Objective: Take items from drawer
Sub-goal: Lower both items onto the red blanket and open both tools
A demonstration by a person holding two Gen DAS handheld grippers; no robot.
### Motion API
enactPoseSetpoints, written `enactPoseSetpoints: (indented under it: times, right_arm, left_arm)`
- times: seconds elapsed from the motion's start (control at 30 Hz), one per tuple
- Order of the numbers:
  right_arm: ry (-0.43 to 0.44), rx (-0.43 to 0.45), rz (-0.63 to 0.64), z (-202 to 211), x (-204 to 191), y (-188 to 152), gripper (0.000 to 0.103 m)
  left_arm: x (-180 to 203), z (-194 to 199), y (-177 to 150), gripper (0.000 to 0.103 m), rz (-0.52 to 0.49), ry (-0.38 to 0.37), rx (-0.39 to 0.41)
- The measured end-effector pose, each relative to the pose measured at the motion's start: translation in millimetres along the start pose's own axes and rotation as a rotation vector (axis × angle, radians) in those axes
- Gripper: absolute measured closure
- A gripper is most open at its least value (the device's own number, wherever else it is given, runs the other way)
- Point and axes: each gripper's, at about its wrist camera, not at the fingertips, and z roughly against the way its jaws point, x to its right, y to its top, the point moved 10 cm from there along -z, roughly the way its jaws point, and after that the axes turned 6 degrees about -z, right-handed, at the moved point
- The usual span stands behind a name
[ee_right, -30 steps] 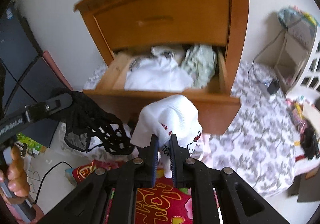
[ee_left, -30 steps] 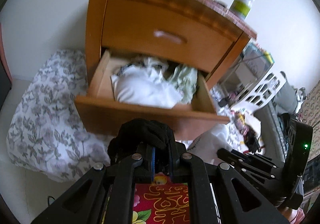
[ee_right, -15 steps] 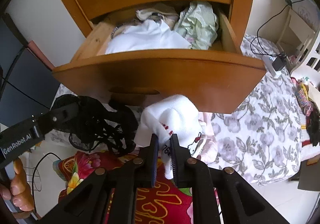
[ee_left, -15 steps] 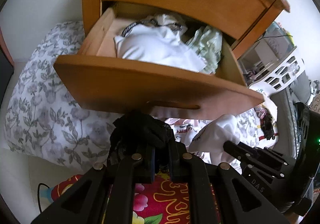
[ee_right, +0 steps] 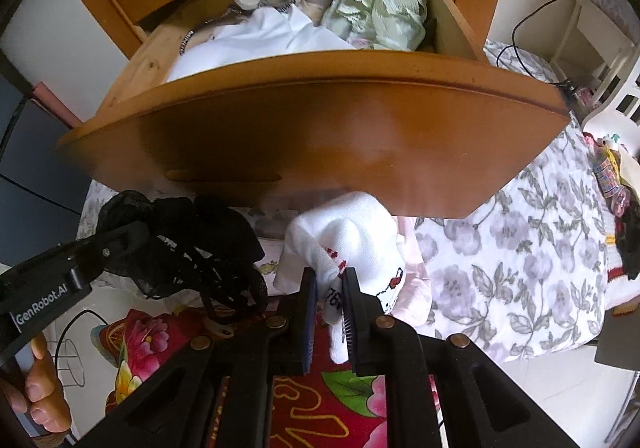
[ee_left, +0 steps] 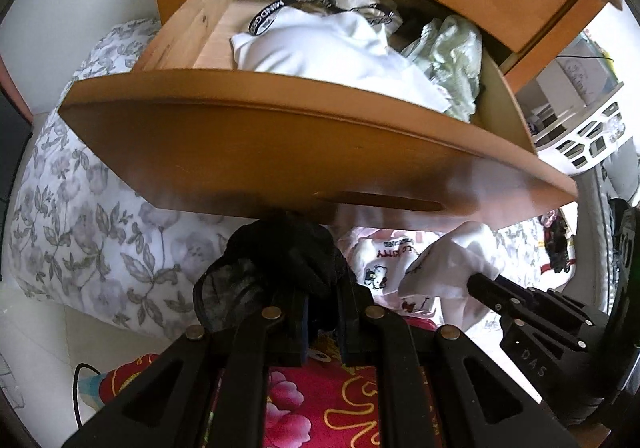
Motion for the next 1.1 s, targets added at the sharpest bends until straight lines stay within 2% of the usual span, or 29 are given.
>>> enactPoseSetpoints:
  times: [0.13,0.2,0.3,0.4,0.43,0.5,0.73,0.83,0.9,1.03,1.1]
  right_arm:
    - [-0.014,-0.015,-0.012,-7.9,2.3,2.1,0.086]
    - [-0.016,-0.024,-0.017,-11.4,2.8,3.2,0.079]
    - [-0.029,-0.024,-0.013,-12.8,2.6,3.3,0.07]
    - [-0.042,-0.025,-0.012,-14.2,2.3,3.2,0.06]
    - [-0.047,-0.025,-0.012,-14.4,2.2,3.1,0.058]
    - [-0.059,-0.02,-0.007,-12.9,2.7,4.0,0.047]
    - [-0.073,-0.001,0.002,-12.3,7.3,7.5,0.031]
    - [-0.073,0.009,0.01,-9.6,8.2,8.0,0.027]
    - [-0.073,0.017,0.015,-5.8,6.9,8.0,0.018]
    - [-0.081,0.046,0.033,-0.4,4.4,9.5,0.009]
    - [-0.083,0.058,0.041,2.0,3.4,10.6,0.001]
  left_arm:
    - [-2.8,-9.1,-1.2,0.085,0.002,0.012,-0.028]
    - [-4.7,-11.7,-1.9,0.068,0.006,0.018,-0.034]
    - [-8.3,-14.6,-2.5,0.054,0.01,0.04,-0.039]
    - [-11.3,-15.8,-3.4,0.045,0.013,0.058,-0.044]
    - [-12.3,-15.7,-3.1,0.043,0.012,0.066,-0.044]
    - [-15.0,-14.8,-3.1,0.039,0.009,0.085,-0.042]
    - [-21.7,-14.7,-2.9,0.037,0.013,0.126,-0.046]
    - [-23.3,-12.7,-2.4,0.029,0.02,0.134,-0.036]
    - [-24.3,-10.1,-1.3,0.025,0.022,0.139,-0.024]
    - [-26.9,-3.2,1.4,0.016,0.033,0.151,0.003]
    - [-27.2,1.5,2.9,0.012,0.037,0.149,0.021]
